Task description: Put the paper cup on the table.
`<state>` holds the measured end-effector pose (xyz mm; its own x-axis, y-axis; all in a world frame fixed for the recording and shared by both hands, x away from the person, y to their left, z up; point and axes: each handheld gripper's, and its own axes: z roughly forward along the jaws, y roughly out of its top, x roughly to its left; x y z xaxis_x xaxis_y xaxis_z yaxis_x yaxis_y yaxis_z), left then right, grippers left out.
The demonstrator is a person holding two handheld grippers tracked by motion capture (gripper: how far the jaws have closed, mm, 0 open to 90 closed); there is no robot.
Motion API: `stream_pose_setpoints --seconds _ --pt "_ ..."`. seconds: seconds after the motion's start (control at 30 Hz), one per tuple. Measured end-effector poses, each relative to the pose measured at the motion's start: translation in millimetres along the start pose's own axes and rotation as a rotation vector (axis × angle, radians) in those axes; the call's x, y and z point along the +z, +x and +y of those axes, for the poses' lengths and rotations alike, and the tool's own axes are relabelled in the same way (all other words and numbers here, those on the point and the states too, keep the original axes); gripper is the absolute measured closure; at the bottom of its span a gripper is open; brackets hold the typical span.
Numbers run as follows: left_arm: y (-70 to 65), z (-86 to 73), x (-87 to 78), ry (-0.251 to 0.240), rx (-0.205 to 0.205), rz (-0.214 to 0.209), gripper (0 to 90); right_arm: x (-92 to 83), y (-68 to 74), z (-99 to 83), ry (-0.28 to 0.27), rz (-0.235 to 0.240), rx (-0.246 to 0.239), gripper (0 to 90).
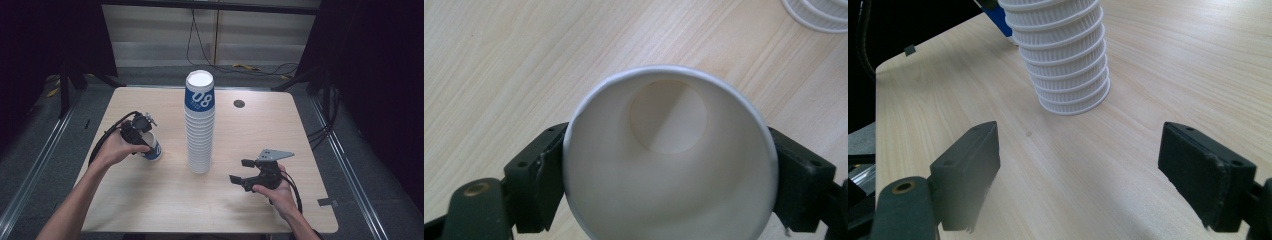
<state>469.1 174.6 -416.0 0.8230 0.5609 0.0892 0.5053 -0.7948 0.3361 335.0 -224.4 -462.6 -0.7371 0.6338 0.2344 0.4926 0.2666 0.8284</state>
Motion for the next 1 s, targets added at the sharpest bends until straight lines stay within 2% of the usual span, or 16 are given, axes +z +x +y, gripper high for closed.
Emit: stream_pose_setpoints --seconds 0.17,0.3,0.4,0.73,0.93,1.0 --pt "-2.1 1.2 0.5 0.009 0.001 0.01 15.2 -0.8 2.3 0.5 -0.004 -0.001 -0.006 17.1" --pt "-3.4 -0.1 6.1 -0.008 -0.006 0.046 13.9 1.3 4.0 0.7 0.004 0.004 -0.007 17.1" --pt "-1.3 -3.3 10.2 -0.015 -0.017 0.05 13.0 1.8 4.0 0.5 0.009 0.003 -0.01 17.1" --pt "0.7 -10.5 18.4 -0.043 -0.053 0.025 13.8 1.4 4.7 0.7 0.011 0.002 -0.013 17.1" --pt "1.1 -14.0 20.8 -0.044 -0.053 0.021 14.3 1.4 4.4 0.7 0.011 0.001 -0.013 17.1" --pt "1.3 -15.9 22.1 -0.058 -0.054 0.014 14.7 1.7 4.5 0.8 0.015 0.002 -0.016 17.1"
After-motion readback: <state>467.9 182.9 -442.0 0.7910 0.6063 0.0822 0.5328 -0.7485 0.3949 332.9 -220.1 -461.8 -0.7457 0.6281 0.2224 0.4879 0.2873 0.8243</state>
